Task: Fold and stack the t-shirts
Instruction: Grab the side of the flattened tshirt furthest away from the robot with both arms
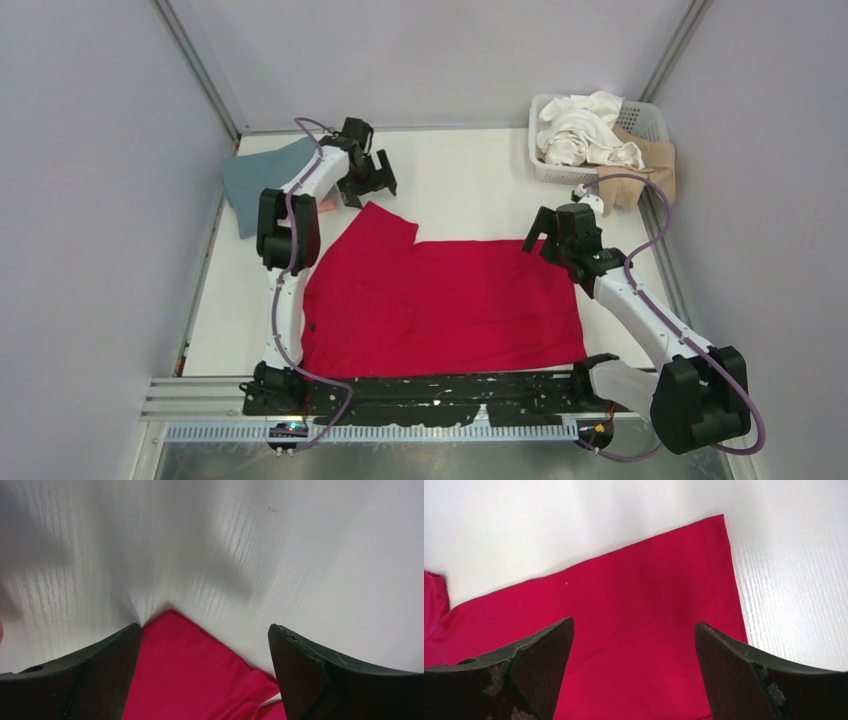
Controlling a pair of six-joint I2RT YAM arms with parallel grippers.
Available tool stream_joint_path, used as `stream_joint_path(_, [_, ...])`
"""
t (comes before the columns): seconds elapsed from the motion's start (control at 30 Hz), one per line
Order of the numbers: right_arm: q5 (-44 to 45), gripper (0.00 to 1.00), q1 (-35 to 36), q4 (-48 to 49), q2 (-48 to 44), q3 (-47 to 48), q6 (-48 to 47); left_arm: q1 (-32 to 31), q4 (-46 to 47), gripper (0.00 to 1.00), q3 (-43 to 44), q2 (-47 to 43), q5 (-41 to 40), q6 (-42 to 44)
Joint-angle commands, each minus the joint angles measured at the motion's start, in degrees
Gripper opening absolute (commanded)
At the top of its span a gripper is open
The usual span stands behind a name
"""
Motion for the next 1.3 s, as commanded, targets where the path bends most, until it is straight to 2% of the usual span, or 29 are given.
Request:
stream_joint_path(0.0, [-0.2, 0.95, -0.2, 2.8, 0.3, 0.0, 0.1, -0.9, -1.7, 1.00, -0.6, -1.0, 0.2, -1.2])
stream_joint_path(0.3, [-0.6, 0.95, -0.3, 3.0, -0.1, -0.4, 0.0, -2.7, -5.8, 0.99, -2.3, -2.2, -1.5, -1.8])
stream_joint_path(0.57, [-1.0, 0.95, -0.4, 3.1, 0.1, -0.7, 0.1, -3.3, -7.0, 0.54, -2.1, -2.2, -2.9, -1.2])
stream_joint_path(0.67, [-0.7, 0.95, -0.4, 3.1, -0.1, -0.8, 0.1, -3.4, -8.0, 0.44, -1.5, -1.8, -3.5, -1.2])
stream_joint_path(0.77, [-0.5, 0.95, -0.5, 3.2, -0.1, -0.9, 0.1, -3.5, -9.0, 0.40, -0.4, -1.4, -4.9, -1.0])
stream_joint_path(0.9, [0.5, 0.95, -0.7, 3.2, 0.4, -0.8, 0.1, -3.5, -9.9, 0.24, 0.5, -1.0, -6.6, -0.3])
stream_joint_path(1.0, [1.2, 0.95, -1.0, 3.3, 1.5, -0.4, 0.2, -3.5, -10.1, 0.17, 1.1, -0.7, -6.7, 0.8])
stream_joint_path(1.1, [2.5, 0.95, -1.2, 3.9, 2.4, 0.3, 0.5, -3.5, -10.2, 0.00, 2.1, -0.2, -6.6, 1.9])
stream_joint_path(1.27, [5.5, 0.95, -1.9, 4.3, 6.5, 2.6, 0.9, -3.4, -9.7, 0.00, 2.4, -0.1, -6.1, 3.7])
